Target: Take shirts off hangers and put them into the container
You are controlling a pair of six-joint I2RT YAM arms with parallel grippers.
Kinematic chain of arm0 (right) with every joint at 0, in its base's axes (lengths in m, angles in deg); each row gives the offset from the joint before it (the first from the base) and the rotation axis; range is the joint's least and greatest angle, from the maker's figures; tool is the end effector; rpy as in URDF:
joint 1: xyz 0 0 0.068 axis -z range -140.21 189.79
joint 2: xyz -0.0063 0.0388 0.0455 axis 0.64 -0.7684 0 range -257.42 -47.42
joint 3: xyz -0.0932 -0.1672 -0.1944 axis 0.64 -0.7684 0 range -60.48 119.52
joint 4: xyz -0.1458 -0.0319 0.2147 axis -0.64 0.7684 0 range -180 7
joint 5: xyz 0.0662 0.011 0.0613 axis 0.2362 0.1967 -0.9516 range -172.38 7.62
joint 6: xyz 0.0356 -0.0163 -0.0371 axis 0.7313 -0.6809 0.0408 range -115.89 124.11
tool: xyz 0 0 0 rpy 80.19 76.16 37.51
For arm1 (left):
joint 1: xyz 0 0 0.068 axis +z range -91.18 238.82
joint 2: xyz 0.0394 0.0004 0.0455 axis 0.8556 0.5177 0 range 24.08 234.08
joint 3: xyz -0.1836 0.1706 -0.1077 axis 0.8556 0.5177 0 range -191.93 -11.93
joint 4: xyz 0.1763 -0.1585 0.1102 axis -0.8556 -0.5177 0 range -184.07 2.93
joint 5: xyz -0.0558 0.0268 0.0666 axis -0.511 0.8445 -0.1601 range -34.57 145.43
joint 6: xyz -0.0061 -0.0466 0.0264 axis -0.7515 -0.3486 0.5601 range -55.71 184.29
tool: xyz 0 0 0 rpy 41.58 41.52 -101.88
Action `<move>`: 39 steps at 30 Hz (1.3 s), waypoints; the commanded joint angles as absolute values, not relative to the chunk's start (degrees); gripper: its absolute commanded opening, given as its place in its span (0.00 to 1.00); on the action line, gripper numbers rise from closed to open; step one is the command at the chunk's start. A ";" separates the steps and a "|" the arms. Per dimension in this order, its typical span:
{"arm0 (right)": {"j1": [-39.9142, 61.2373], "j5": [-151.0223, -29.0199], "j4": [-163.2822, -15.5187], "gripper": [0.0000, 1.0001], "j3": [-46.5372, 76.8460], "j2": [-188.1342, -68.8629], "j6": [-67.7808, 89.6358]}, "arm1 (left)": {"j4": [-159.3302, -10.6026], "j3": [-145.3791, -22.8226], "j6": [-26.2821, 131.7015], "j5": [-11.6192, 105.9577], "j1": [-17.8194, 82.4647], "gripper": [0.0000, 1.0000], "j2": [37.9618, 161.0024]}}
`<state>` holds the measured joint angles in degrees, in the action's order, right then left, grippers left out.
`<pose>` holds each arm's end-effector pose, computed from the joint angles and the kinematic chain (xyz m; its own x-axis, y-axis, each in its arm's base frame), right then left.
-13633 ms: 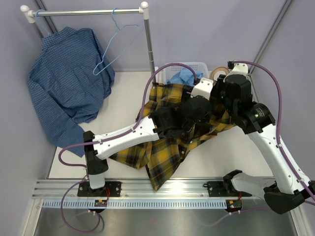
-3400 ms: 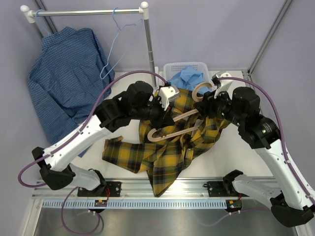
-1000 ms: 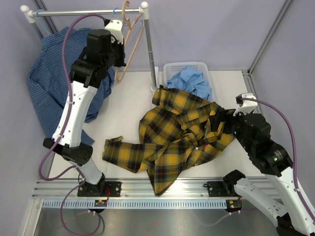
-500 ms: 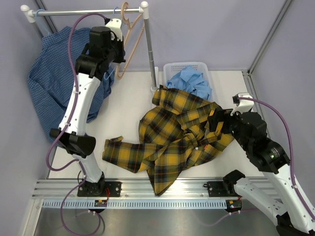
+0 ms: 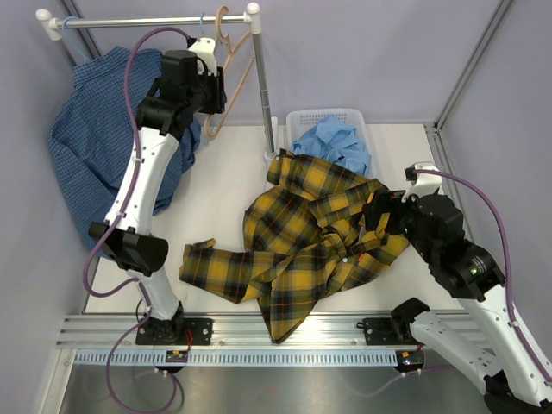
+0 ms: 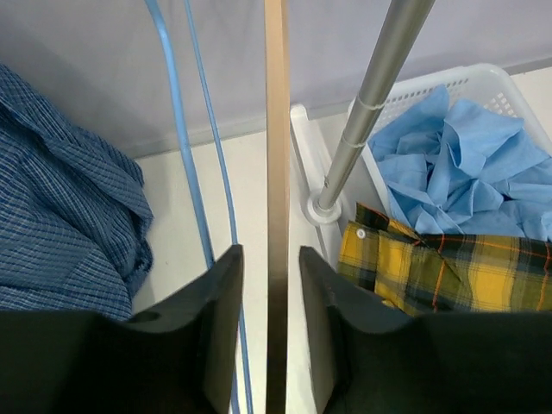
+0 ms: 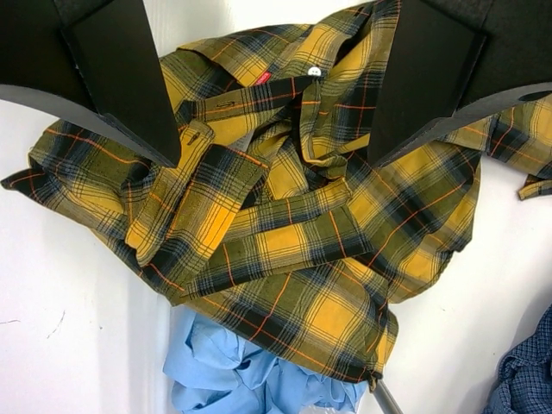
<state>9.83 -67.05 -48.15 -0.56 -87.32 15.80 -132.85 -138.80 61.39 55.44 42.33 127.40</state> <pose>0.1153 0.0555 0.3829 -0.3700 0.0123 -0.9290 -0.1981 0.9759 0.0918 0.3673 -0.1087 0.4818 -0.3768 0.0589 -0.9244 0.2651 0.9631 -0.0467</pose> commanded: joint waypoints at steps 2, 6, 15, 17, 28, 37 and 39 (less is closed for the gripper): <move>9.55 -68.31 -48.43 0.99 -1.33 -87.84 16.59 | -130.14 -135.33 59.63 54.20 42.56 0.47 122.09; 9.64 -70.51 -47.46 0.99 -1.77 -90.04 16.15 | -130.31 -134.45 58.58 53.94 42.56 0.68 117.35; 9.55 -58.39 -39.55 1.00 -0.28 -107.17 34.84 | -130.22 -125.08 58.84 51.21 42.56 0.99 100.29; 9.55 -57.95 -41.03 1.00 -1.94 -110.50 38.20 | -130.31 -121.64 58.84 52.00 42.48 0.99 95.11; 9.47 -70.59 -59.48 0.99 -15.29 -126.78 52.45 | -130.40 -101.77 58.49 51.12 42.56 0.99 79.01; 7.18 -74.73 -64.67 0.76 -10.21 -143.82 51.40 | -130.40 -100.26 58.05 49.19 42.56 0.99 78.22; 7.18 -75.43 -66.34 0.39 -11.52 -144.10 52.10 | -130.40 -100.53 58.14 49.19 42.56 0.99 78.22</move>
